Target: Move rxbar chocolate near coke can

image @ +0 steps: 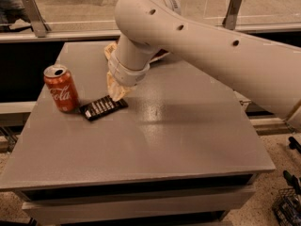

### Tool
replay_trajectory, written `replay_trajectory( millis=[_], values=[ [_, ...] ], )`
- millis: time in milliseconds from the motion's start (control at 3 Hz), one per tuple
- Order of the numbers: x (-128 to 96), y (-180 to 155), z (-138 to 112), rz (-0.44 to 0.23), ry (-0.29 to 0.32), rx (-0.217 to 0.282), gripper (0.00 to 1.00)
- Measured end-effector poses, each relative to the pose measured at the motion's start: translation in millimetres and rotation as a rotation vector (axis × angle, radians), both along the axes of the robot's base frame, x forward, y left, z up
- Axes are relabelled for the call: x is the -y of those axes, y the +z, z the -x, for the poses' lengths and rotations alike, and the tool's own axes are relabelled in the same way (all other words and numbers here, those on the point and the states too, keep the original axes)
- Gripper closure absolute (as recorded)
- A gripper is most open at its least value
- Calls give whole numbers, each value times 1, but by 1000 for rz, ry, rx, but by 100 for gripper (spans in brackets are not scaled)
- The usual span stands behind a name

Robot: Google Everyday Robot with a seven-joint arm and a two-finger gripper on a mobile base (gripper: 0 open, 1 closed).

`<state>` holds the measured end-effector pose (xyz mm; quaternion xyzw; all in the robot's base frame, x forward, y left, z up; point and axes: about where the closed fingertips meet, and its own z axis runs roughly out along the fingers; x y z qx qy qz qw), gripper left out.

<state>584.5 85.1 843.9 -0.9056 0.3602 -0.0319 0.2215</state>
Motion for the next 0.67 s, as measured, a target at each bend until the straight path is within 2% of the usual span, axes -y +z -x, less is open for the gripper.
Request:
replay_trajectory(
  millis=[333,667],
  values=[
    [8,26,2,6,-24,30,100],
    [27,56,6,4,-55,68,100]
  ],
)
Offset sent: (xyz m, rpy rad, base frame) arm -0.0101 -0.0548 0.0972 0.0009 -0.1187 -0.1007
